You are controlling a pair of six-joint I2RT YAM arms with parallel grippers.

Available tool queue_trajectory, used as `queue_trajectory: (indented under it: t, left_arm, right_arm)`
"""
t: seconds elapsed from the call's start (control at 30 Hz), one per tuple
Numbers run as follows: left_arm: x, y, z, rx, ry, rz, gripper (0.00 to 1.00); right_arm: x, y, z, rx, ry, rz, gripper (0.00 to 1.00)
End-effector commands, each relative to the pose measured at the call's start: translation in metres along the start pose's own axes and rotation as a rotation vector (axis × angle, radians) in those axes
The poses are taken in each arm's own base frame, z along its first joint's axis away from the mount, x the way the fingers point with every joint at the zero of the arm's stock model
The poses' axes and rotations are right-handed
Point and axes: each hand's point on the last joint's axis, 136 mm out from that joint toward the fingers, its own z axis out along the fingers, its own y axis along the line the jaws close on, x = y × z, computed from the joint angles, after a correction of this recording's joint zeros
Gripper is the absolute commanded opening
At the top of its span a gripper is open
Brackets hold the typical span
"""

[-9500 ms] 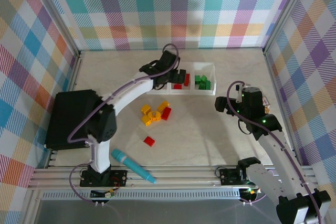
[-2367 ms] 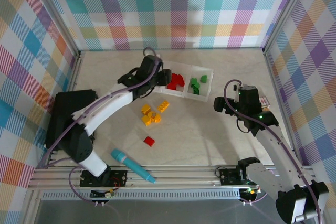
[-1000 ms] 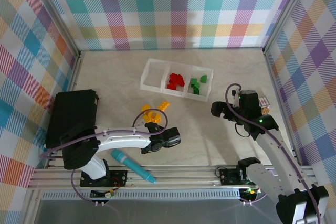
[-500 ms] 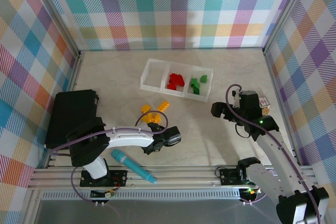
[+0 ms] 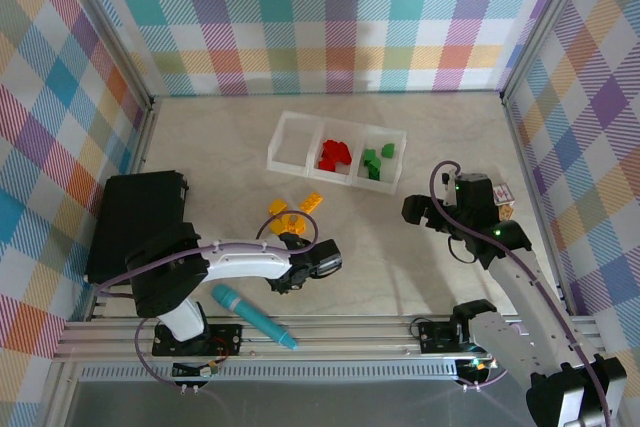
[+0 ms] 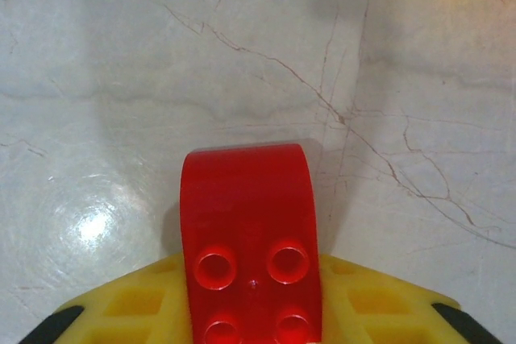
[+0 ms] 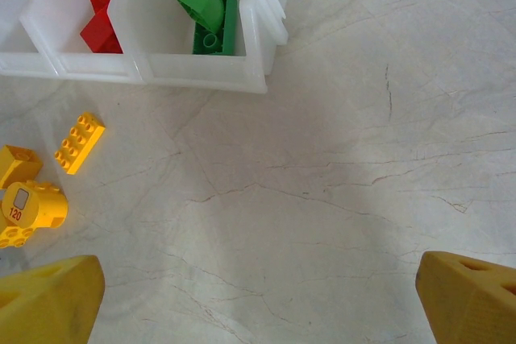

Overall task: Sort the legos into containers by color
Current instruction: Pick up the lego from the middle-left of the table, then place the lego in the container.

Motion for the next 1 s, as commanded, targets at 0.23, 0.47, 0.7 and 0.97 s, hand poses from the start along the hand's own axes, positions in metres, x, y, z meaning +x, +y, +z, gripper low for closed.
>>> queue_trajectory:
  t: [0.23, 0.47, 0.7, 0.97]
  left_arm:
    - [-0.03, -0.017, -0.017, -0.013, -0.124, 0.197, 0.03]
    - [-0.041, -0.085, -0.08, 0.169, -0.154, 0.555, 0.06]
    - [-0.083, -0.137, -0.127, 0.282, -0.228, 0.719, 0.11]
    - [-0.136, -0.215, -0.129, 0.47, -0.175, 0.712, 0.14]
  right_arm:
    - [0.001, -0.004, -0.002, 0.016, -0.006, -0.011, 0.99]
    - [-0.002, -0.005, -0.005, 0.031, -0.015, -0.008, 0.99]
    - [-0.003, -0.007, -0.01, 0.041, -0.027, -0.006, 0.99]
    - [0.0, -0.006, -0.014, 0.037, -0.019, 0.011, 0.99]
